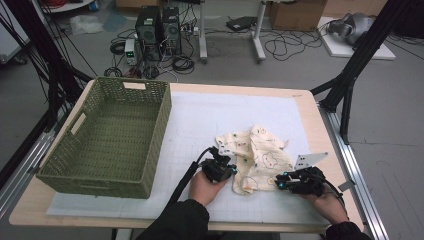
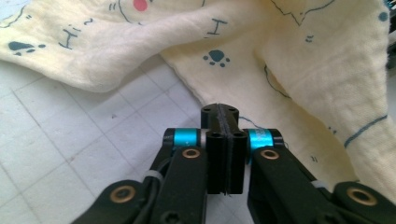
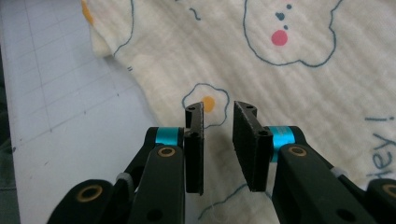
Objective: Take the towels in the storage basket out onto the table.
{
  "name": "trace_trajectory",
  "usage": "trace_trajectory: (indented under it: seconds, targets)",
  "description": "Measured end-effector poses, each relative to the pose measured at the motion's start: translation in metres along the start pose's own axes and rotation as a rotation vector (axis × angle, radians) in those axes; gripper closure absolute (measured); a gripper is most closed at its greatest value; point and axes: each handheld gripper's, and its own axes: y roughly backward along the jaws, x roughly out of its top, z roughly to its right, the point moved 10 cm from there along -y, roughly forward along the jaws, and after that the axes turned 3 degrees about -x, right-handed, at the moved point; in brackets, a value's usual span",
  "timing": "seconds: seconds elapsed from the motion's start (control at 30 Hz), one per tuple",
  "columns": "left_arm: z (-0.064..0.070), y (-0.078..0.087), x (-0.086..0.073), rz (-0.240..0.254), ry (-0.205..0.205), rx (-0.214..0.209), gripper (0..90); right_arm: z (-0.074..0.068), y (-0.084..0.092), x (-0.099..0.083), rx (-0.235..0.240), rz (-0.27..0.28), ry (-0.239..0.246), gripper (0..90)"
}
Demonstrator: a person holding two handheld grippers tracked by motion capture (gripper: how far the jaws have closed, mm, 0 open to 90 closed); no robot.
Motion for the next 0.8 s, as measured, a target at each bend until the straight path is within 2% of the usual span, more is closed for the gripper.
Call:
trace_trajectory:
  seconds: [0.1, 0.2, 0.3, 0.33, 0.37, 0.4, 0.43, 0.53, 0.6, 0.63, 0.67, 0.73, 0.77, 0.8]
  targets:
    - [-0.001, 0.004, -0.001, 0.000, -0.003, 0.009, 90.0, 0.000, -0.001, 0.001, 0.003, -0.001, 0.005, 73.5]
    - [-0.006, 0.011, -0.005, 0.003, 0.012, 0.015, 90.0, -0.001, -0.002, 0.001, 0.008, -0.001, 0.010, 73.5]
    - [-0.006, 0.014, -0.006, 0.013, 0.061, -0.039, 89.8, -0.003, -0.003, 0.001, 0.013, -0.005, 0.019, 72.5]
    - [-0.004, 0.014, -0.003, 0.037, 0.061, -0.051, 89.6, -0.003, -0.003, 0.002, 0.014, -0.002, 0.017, 72.5]
    - [-0.002, 0.013, 0.000, 0.056, 0.067, -0.070, 88.3, -0.003, -0.003, 0.002, 0.014, -0.005, 0.015, 72.2]
    - [0.001, 0.012, 0.002, 0.065, 0.074, -0.084, 83.1, -0.003, -0.002, 0.001, 0.011, -0.008, 0.012, 71.9]
    - [0.003, 0.010, 0.003, 0.067, 0.066, -0.084, 81.1, -0.003, -0.002, 0.001, 0.010, -0.007, 0.016, 71.7]
    - [0.004, 0.001, 0.000, 0.025, 0.052, -0.053, 73.6, -0.001, -0.003, 0.002, 0.008, -0.001, 0.016, 70.8]
    - [0.006, -0.002, 0.001, 0.033, 0.043, -0.048, 70.0, -0.001, -0.002, 0.001, 0.008, -0.001, 0.007, 69.4]
    - [0.007, -0.002, 0.001, 0.031, 0.024, -0.035, 68.9, 0.000, -0.002, 0.002, 0.006, 0.000, 0.008, 68.7]
    - [0.008, -0.003, 0.001, 0.030, -0.012, -0.013, 68.9, 0.000, -0.002, 0.002, 0.007, 0.001, 0.008, 68.4]
    - [0.008, -0.004, 0.001, 0.028, -0.058, 0.027, 72.0, 0.000, -0.003, 0.002, 0.006, 0.000, 0.008, 68.1]
    - [0.008, -0.004, 0.001, 0.031, -0.065, 0.036, 76.4, -0.001, -0.003, 0.002, 0.004, 0.003, 0.009, 68.0]
    - [0.008, -0.004, 0.001, 0.033, -0.069, 0.017, 81.6, -0.001, -0.003, 0.002, 0.006, 0.002, 0.012, 68.0]
